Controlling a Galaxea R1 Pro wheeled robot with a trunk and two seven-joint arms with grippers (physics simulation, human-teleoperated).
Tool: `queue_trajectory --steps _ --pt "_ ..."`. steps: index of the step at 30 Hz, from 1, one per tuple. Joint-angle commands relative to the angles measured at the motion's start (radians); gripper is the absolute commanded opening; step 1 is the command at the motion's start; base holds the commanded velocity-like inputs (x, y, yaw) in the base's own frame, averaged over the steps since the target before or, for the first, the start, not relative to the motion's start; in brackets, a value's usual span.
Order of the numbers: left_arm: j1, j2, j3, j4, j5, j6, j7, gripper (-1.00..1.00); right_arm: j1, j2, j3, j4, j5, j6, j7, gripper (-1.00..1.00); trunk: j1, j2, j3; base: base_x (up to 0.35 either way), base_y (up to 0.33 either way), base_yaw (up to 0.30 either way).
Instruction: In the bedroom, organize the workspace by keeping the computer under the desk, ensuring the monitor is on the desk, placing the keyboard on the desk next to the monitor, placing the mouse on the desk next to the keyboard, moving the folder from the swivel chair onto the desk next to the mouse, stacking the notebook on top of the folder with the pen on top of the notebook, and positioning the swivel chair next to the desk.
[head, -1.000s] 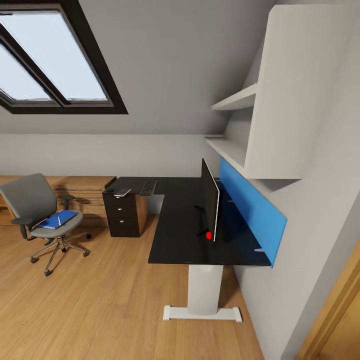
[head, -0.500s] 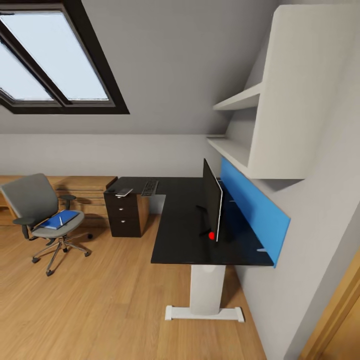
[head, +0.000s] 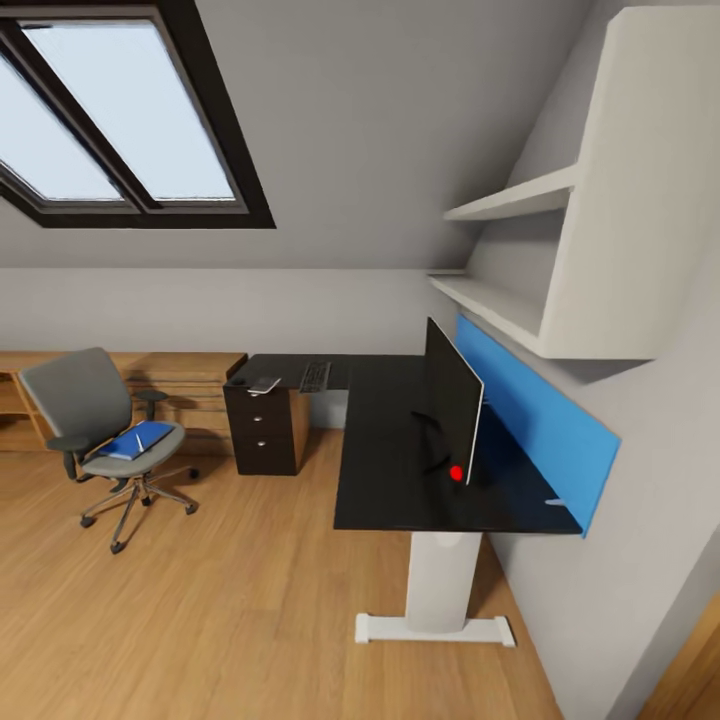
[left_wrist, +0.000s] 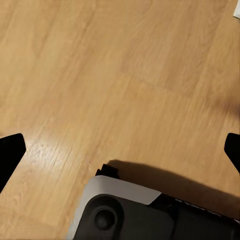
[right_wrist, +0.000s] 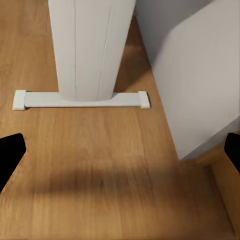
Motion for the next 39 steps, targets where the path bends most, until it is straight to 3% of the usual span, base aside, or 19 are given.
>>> queue_trajectory --steps 1,4,8,13,17,21,27,39 --pt "0.000 0.001 -0.008 0.002 0.009 -0.004 0.006 1.00 0.000 0.004 0.008 0.001 -0.003 -0.003 -0.007 1.00 0.001 -0.001 0.000 0.116 0.294 0.000" --pt "0.000 0.001 -0.008 0.010 0.007 -0.004 0.007 1.00 0.000 0.028 0.007 -0.018 -0.005 -0.005 -0.007 1.00 0.001 -0.001 0.000 0.141 0.286 0.000" --pt "0.000 0.000 -0.008 0.012 0.007 -0.003 0.004 1.00 -0.001 0.037 0.004 -0.087 -0.009 -0.002 -0.007 1.00 0.001 -0.001 0.000 0.181 0.279 0.000" --pt "0.000 -0.020 -0.009 0.014 0.009 0.001 -0.003 1.00 -0.001 0.037 -0.001 -0.129 -0.093 0.001 -0.005 1.00 0.001 -0.001 0.000 0.257 0.240 0.000" --pt "0.000 -0.033 -0.009 0.015 0.007 -0.003 -0.004 1.00 -0.001 0.037 0.003 -0.108 -0.134 0.000 -0.003 1.00 0.001 -0.001 0.000 0.285 0.212 0.000" --pt "0.000 -0.035 -0.009 0.015 0.007 -0.006 -0.004 1.00 -0.001 0.036 0.006 -0.091 -0.142 0.000 0.010 1.00 0.001 -0.001 0.000 0.262 0.231 0.000" --pt "0.000 -0.036 -0.006 0.016 0.014 -0.009 -0.003 1.00 -0.001 0.029 0.005 -0.076 -0.153 0.004 0.132 1.00 0.001 -0.001 0.000 0.170 0.294 0.000" --pt "0.000 -0.037 -0.010 0.015 0.008 -0.009 -0.002 1.00 -0.001 0.028 0.003 -0.075 -0.155 0.005 0.149 1.00 0.001 -0.001 0.000 0.083 0.319 0.000"
